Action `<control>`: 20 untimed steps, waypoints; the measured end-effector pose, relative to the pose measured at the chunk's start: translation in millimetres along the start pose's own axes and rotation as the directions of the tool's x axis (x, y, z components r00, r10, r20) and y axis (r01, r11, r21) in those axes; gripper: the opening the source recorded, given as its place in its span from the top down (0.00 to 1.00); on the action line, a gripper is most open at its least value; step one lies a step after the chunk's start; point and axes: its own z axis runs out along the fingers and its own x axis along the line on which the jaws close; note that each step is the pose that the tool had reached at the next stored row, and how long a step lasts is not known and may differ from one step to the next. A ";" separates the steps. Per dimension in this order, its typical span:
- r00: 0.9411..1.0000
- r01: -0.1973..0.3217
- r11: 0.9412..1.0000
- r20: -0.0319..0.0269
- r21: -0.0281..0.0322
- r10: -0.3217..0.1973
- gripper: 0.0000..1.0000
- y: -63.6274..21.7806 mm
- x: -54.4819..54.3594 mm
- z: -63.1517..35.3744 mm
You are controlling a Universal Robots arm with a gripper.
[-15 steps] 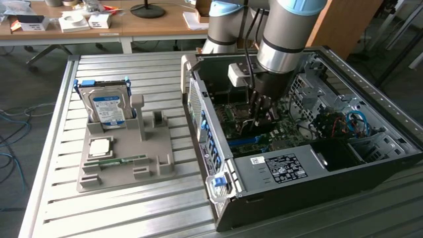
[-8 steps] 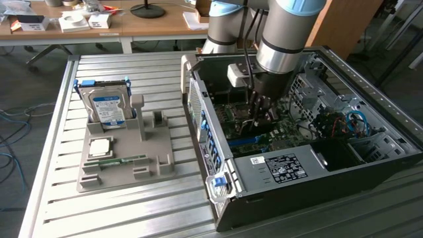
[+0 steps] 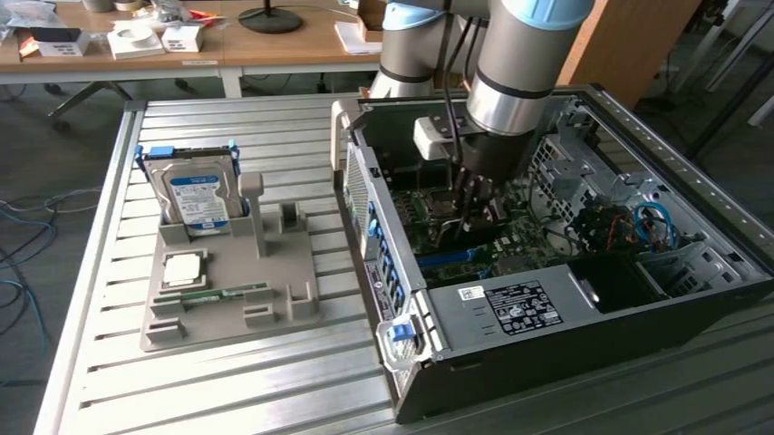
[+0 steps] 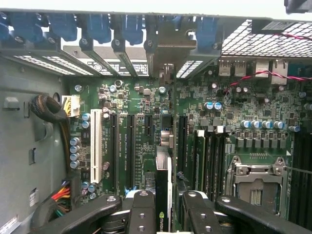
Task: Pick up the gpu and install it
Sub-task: 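Insert the gpu into the slot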
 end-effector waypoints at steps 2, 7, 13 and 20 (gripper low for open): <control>1.000 0.000 1.000 0.000 0.000 0.000 0.74 0.1 0.0 0.4; 1.000 0.000 1.000 0.000 0.000 0.000 0.74 0.4 0.0 2.1; 1.000 0.000 1.000 0.000 0.000 0.000 0.74 1.2 0.0 4.9; 1.000 0.000 1.000 0.000 0.000 0.000 0.74 1.6 0.0 8.9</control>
